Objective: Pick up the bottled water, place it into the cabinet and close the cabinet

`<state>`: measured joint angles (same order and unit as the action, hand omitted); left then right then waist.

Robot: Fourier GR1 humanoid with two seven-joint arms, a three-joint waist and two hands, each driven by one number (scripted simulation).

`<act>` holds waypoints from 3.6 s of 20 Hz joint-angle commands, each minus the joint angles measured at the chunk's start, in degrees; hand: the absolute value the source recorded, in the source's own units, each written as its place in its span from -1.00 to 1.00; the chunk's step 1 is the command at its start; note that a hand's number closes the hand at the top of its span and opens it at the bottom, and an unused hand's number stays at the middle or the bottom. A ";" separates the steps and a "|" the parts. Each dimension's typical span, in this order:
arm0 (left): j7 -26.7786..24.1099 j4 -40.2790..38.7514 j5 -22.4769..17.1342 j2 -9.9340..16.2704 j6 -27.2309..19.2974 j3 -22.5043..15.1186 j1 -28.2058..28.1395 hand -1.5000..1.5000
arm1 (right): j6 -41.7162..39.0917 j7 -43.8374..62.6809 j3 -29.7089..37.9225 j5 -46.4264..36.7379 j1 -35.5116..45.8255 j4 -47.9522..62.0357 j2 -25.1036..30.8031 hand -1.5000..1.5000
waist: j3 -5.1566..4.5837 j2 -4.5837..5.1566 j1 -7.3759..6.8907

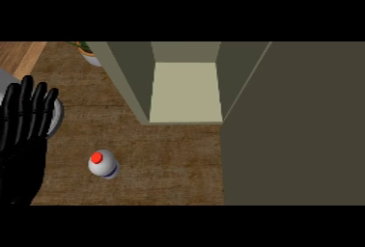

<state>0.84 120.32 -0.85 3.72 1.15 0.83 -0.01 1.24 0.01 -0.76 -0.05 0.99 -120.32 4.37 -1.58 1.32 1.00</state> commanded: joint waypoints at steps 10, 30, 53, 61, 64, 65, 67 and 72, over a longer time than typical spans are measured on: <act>17.15 16.44 6.69 -3.60 -9.10 -17.00 -12.38 -1.00 | -5.85 6.83 -10.40 3.65 -12.04 -10.70 -0.27 -1.00 | 1.66 -1.83 -1.45; 31.64 23.67 24.73 -1.25 -23.10 -35.97 -10.67 -1.00 | -0.99 21.32 -17.84 -0.56 -13.45 -26.64 -0.51 -1.00 | 1.65 -1.69 -1.40; 29.26 18.54 17.78 6.49 -28.12 -27.94 -9.47 -1.00 | 5.33 33.46 -18.14 -1.22 -4.61 -32.03 2.82 -1.00 | 1.52 -1.39 -0.99; 17.72 9.28 13.02 6.41 -28.86 -24.70 -15.37 -1.00 | 6.75 35.00 -21.87 -2.73 -6.69 -34.69 3.98 -1.00 | 1.44 -1.53 -0.92; 18.14 5.07 6.73 6.61 -26.30 -17.24 -10.33 -1.00 | 8.05 34.82 -22.62 -3.46 -5.14 -33.16 3.25 -1.00 | 1.47 -1.40 -0.60; 15.08 2.79 7.09 7.06 -25.43 -17.28 -10.33 -1.00 | 8.14 34.56 -22.36 -2.36 -5.29 -33.26 3.13 -1.00 | 1.49 -1.41 -0.60; 15.10 0.08 8.37 6.30 -25.86 -16.73 -9.62 -1.00 | 6.67 30.42 -21.41 -0.70 -8.93 -32.61 4.48 -1.00 | 1.56 -1.40 -0.51; 5.47 -6.90 3.12 6.84 -22.09 -13.98 -14.10 -1.00 | 7.62 28.84 -27.63 -5.25 -11.27 -32.58 4.74 -1.00 | 1.52 -1.53 -0.47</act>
<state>12.26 118.78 4.53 10.65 -22.91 -14.58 -12.13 8.98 27.13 -25.04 -1.06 -5.77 -143.51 7.88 -0.06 -0.15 0.44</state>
